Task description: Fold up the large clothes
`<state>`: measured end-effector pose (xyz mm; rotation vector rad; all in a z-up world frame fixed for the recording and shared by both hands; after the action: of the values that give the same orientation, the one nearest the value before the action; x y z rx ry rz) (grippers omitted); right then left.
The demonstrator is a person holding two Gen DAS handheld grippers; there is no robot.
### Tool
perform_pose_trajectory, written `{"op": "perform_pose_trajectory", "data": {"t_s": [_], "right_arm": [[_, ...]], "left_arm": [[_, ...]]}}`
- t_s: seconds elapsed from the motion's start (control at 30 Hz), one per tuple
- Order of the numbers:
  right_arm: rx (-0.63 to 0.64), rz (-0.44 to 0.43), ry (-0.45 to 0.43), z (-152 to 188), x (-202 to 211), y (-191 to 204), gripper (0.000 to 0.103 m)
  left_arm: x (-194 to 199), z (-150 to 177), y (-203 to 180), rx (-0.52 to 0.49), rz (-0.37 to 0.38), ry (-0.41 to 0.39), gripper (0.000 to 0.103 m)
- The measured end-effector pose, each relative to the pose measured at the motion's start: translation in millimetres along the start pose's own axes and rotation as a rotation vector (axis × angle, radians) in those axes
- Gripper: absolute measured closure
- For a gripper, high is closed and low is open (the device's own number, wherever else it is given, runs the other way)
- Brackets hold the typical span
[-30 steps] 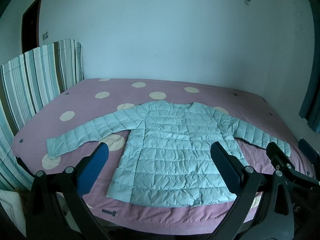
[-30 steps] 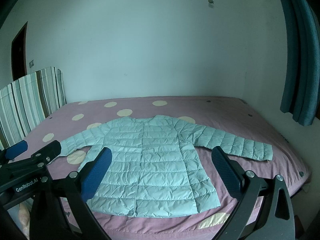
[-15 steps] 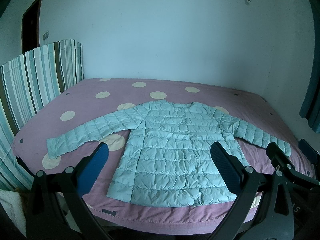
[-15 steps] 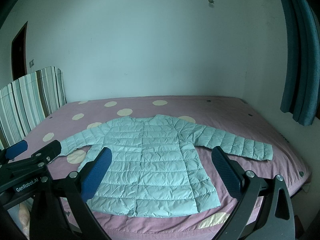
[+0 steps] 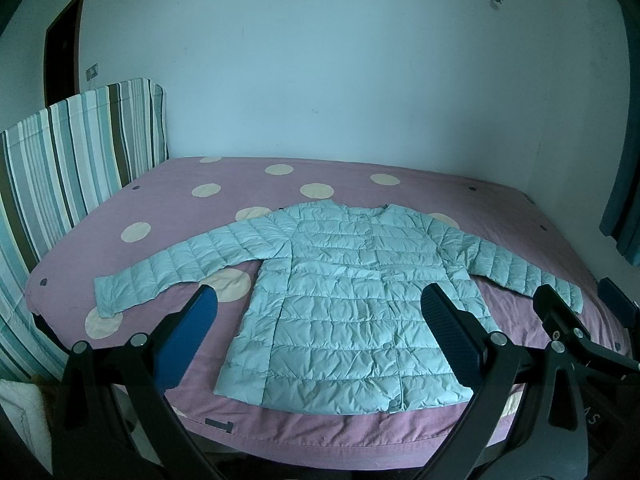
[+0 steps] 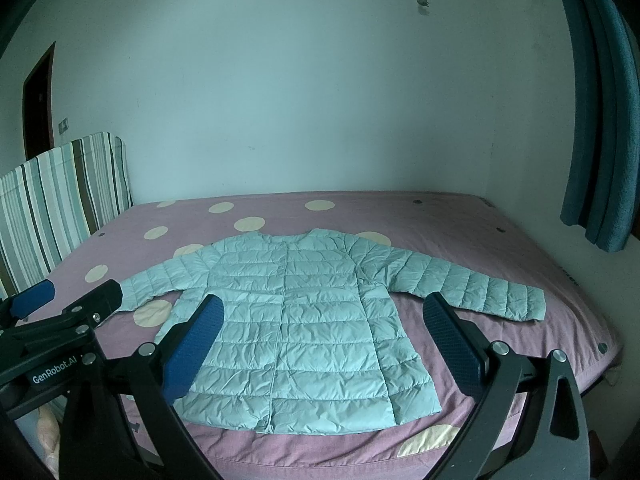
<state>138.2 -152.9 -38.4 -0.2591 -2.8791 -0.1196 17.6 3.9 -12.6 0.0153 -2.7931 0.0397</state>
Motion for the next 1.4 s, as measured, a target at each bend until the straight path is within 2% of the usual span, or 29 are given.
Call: {"op": "perform_pose_trajectory", "data": {"t_s": [1.4], "right_arm": [[0.014,-0.001,0.003,6,-6,5,0.004]], "left_arm": [[2,5,9,-0.009,-0.006,-0.002,0.002]]}}
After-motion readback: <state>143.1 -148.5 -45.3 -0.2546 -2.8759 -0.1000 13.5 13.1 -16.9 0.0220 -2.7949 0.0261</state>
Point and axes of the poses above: each gripper's, at about its wrist camera, not at the fingertips, and x roughly against the way its jaws point, y to its left, z to its underside, the point moved 2 cm from there along -x, roughly the way its jaws point, and after that the axes turned 13 degrees about -y, right-handed, at the moved point
